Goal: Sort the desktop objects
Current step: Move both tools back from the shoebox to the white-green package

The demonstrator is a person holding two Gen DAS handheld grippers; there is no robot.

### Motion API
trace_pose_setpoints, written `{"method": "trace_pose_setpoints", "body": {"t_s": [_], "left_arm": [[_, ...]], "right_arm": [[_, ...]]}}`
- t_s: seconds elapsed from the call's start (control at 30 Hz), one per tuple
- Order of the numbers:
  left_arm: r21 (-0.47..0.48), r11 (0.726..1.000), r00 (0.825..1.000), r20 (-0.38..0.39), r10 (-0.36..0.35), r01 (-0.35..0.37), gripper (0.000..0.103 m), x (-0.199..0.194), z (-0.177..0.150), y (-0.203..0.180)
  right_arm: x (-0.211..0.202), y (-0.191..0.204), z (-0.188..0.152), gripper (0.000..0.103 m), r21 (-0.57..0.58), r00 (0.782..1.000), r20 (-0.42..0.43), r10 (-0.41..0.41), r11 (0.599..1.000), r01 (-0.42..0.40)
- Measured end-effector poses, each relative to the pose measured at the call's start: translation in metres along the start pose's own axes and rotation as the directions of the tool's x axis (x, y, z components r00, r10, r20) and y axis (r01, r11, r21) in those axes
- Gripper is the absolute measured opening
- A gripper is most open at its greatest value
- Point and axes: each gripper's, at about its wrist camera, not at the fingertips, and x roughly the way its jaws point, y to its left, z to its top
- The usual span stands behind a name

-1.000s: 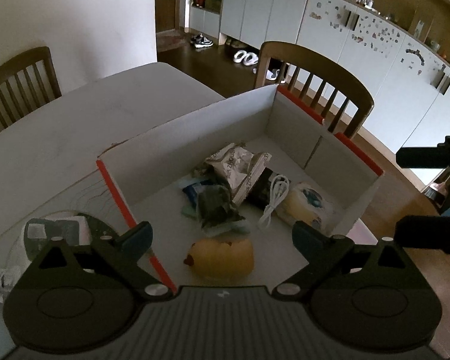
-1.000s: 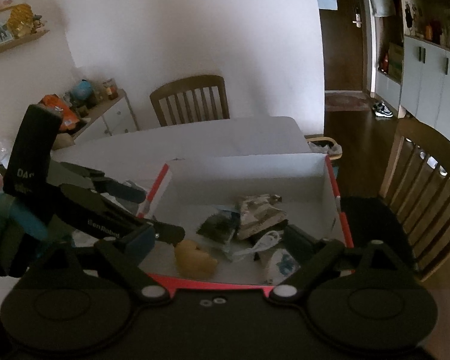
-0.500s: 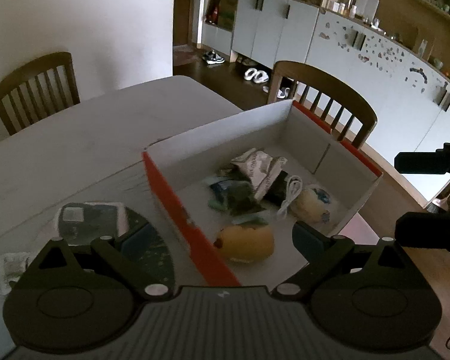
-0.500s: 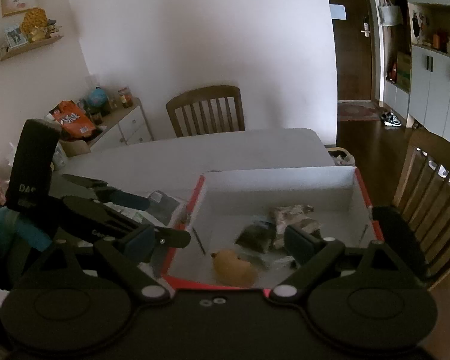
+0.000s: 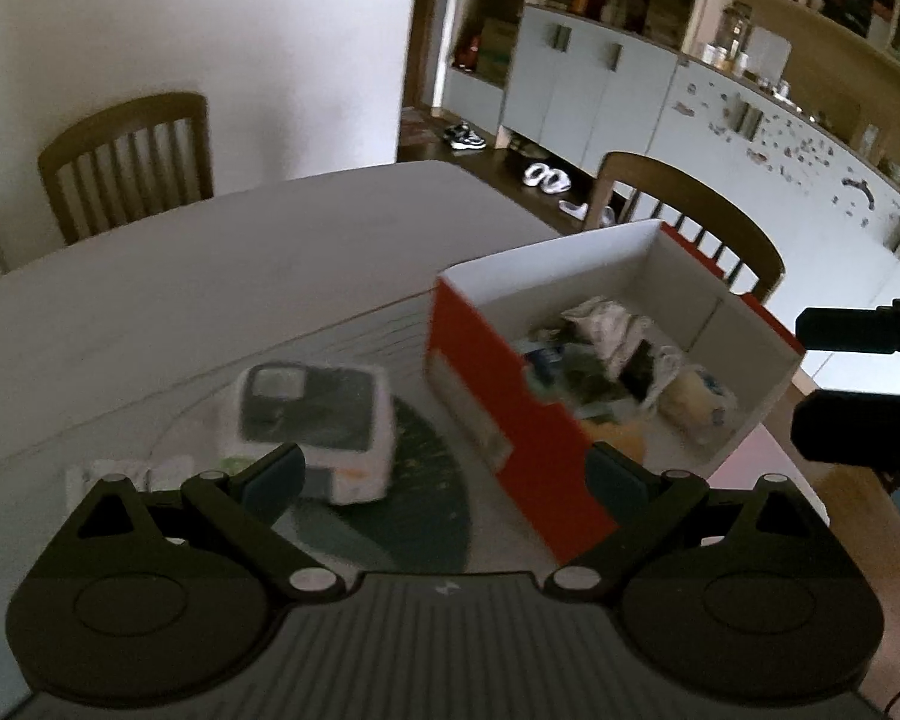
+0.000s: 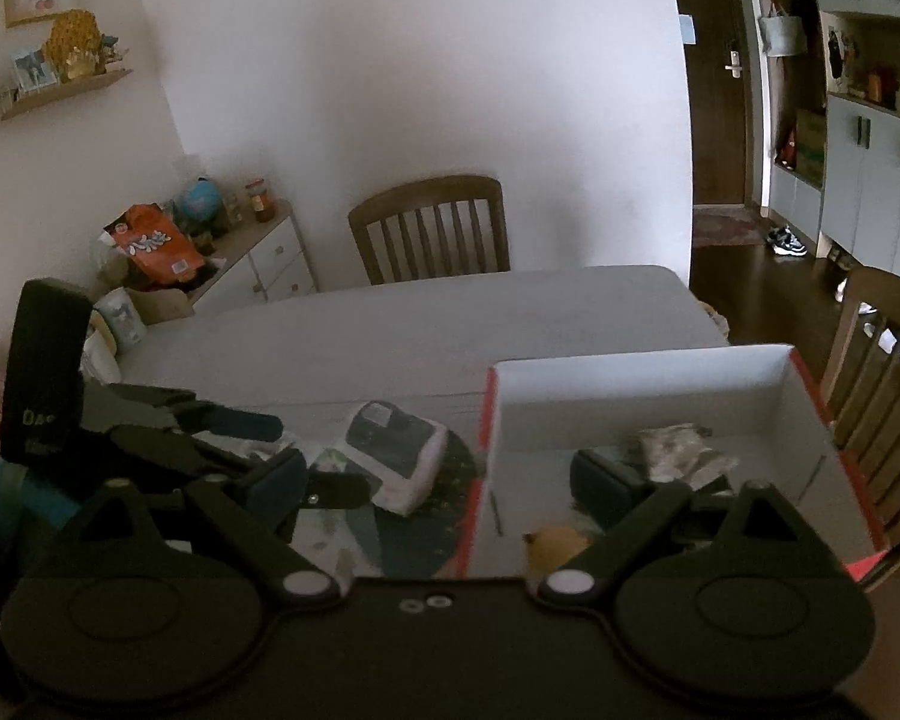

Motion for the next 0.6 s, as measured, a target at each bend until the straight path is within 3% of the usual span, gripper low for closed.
{"method": "trace_pose_setpoints", "body": {"t_s": [0.6], "left_arm": [[-0.100, 0.991, 0.994, 0.045, 0.095, -0.090, 0.100, -0.007, -0.033, 0.113]], "right_arm": [[0.081, 0.062, -0.004, 0.095, 0.020, 0.998, -0.068, -0.015, 1.000, 0.017]]}}
